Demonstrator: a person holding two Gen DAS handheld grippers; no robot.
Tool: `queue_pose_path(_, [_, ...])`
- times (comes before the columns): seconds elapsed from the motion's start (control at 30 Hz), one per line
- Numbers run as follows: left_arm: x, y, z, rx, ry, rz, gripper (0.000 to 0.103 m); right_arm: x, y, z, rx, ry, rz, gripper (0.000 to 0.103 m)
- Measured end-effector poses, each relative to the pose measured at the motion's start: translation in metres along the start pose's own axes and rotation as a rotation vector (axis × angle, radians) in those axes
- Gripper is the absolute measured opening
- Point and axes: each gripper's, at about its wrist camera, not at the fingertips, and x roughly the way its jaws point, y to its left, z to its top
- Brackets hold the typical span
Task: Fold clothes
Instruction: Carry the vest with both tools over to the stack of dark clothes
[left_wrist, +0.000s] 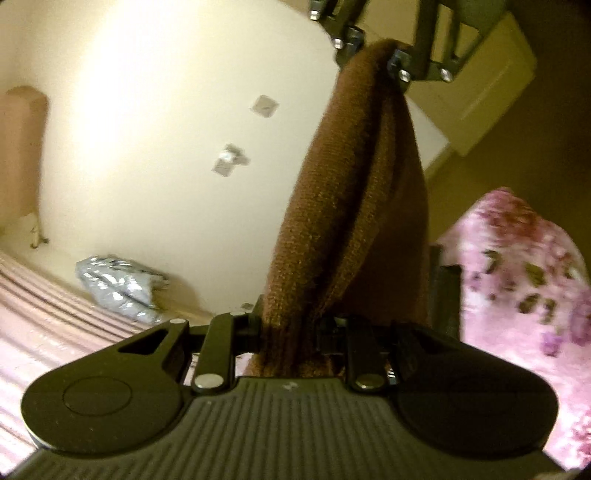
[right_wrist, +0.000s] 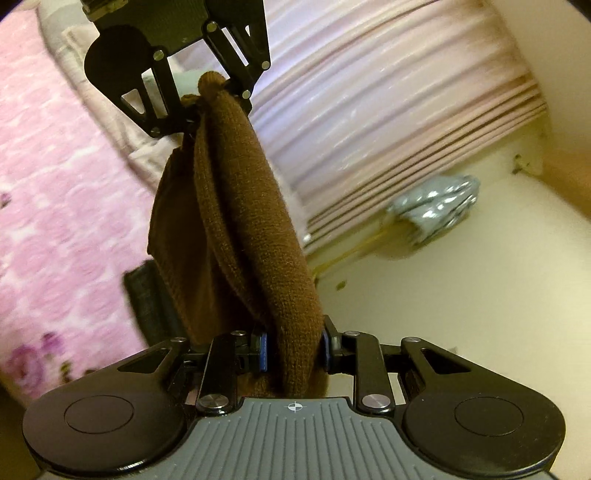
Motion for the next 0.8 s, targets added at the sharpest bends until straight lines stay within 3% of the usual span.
queue_pose_path(0.2, [0.04,0.052,-0.008,0.019,-0.026,0.073,0.02,0.044,-0.057,0.018,0.029,-0.013,-0.083,0.025])
queue_pose_path(0.33, [0.079,0.085,-0.017,0.006,-0.009,0.1,0.02,0.081,-0.085,0.022,0.037,-0.007,-0.09,0.025])
queue_pose_path(0.67, [0.191,0.126,-0.035,0.002,0.145,0.235,0.02,0.213,-0.141,0.01,-0.002,-0.072,-0.084,0.025])
queue_pose_path(0.77, [0.22,0.121,-0.045,0.029,0.186,0.318,0.02,0.251,-0.139,-0.001,-0.02,-0.12,-0.119,0.025])
queue_pose_path(0.8, [0.229,0.109,-0.052,0.031,0.197,0.311,0.02,0.263,-0.132,-0.006,-0.021,-0.127,-0.115,0.025])
